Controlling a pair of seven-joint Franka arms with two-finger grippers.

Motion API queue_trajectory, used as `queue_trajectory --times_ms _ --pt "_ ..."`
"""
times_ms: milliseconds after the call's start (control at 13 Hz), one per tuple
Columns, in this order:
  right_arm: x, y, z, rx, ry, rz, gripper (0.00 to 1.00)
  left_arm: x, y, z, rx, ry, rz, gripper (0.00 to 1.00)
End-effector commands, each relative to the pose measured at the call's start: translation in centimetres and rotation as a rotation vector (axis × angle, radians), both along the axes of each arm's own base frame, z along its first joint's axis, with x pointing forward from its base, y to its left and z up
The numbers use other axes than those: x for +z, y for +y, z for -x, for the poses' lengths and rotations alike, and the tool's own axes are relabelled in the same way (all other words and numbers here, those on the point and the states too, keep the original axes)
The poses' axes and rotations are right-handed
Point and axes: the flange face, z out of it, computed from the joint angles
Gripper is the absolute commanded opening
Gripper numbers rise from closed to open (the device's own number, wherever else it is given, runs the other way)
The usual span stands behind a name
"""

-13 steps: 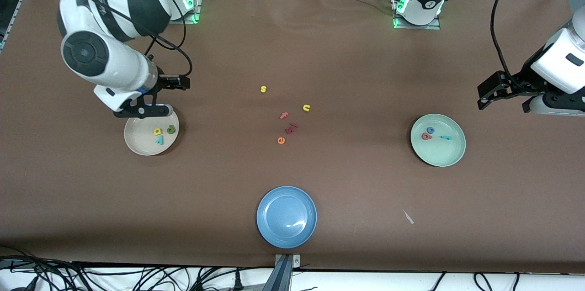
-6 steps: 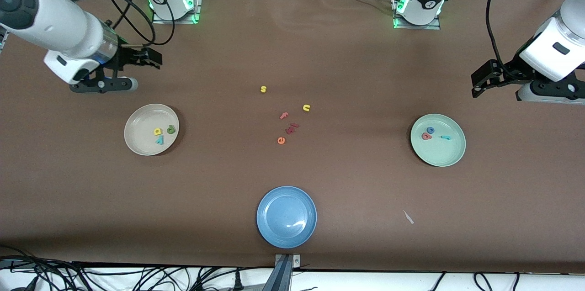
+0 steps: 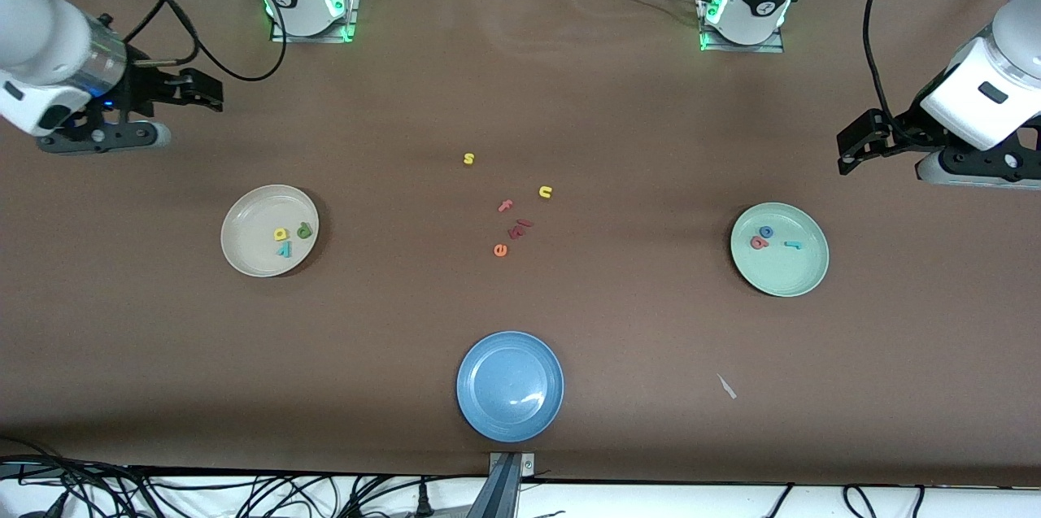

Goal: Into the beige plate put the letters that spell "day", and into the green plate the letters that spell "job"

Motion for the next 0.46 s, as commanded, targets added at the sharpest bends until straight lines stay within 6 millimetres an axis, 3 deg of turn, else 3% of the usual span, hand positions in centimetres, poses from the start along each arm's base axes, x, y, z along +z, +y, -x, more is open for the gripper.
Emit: queue_trajectory --times_ms 0,386 --pt "1.4 -2.5 0.3 -0.04 -0.021 -0.002 1.0 0.5 -0.3 0.6 0.002 -0.006 0.021 1.0" --pt "1.3 -4.0 -0.1 -0.066 -0.031 -0.006 1.0 0.7 -0.3 0.6 0.001 -0.009 0.021 1.0"
